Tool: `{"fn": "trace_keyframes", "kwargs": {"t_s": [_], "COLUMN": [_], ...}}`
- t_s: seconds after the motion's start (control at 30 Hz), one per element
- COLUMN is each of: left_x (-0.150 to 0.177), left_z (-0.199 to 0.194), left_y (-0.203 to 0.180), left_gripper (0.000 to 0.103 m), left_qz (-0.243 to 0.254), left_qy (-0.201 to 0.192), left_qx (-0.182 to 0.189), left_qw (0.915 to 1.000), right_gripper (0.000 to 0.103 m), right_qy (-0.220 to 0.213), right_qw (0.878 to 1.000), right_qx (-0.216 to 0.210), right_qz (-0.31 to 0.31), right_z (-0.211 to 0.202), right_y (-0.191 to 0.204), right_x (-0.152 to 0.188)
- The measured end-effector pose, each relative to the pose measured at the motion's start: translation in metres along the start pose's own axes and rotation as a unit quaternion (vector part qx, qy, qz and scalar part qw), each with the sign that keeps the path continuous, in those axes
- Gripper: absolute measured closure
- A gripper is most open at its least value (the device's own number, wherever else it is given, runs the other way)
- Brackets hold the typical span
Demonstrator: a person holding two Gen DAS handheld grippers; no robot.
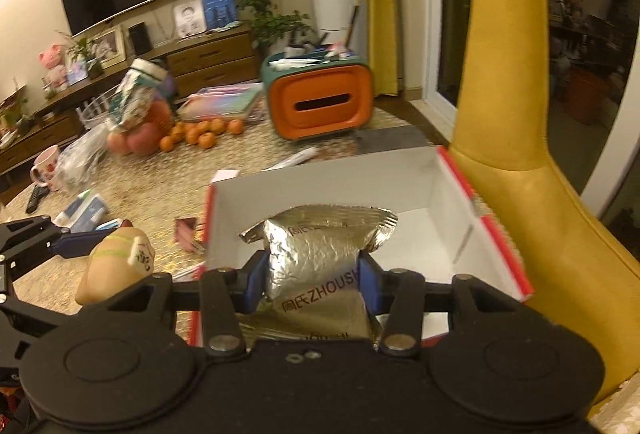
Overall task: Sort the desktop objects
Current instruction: 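Carry the bun and foil pouch over the red box with both grippers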
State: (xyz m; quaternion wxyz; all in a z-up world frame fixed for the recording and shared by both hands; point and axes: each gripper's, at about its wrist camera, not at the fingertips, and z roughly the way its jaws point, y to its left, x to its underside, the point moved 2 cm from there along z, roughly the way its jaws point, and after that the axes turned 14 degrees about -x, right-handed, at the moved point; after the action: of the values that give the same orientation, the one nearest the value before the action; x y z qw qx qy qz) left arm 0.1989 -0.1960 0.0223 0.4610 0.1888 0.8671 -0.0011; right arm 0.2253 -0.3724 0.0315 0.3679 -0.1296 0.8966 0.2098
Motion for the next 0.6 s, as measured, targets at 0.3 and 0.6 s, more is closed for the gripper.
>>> {"fn": "trace_keyframes", "kwargs": {"t_s": [0.3, 0.6], "left_x": [-0.022, -0.017], "left_z": [0.048, 0.089], "left_y": [-0.033, -0.055], "left_gripper": [0.034, 0.034], "left_qz": [0.027, 0.048], "left_qy": [0.027, 0.066], "left_qx": [0.013, 0.020], "left_qw": [0.9992, 0.9965], "right_gripper": [0.057, 0.056], "right_qy": [0.004, 0.031], "right_qw": [0.999, 0.998], "right_qx": [0.028, 0.049], "right_qz": [0.022, 0.030], "right_z": [0.025, 0.062], "right_y": [-0.038, -0.061], "right_x": [-0.008, -0.005]}}
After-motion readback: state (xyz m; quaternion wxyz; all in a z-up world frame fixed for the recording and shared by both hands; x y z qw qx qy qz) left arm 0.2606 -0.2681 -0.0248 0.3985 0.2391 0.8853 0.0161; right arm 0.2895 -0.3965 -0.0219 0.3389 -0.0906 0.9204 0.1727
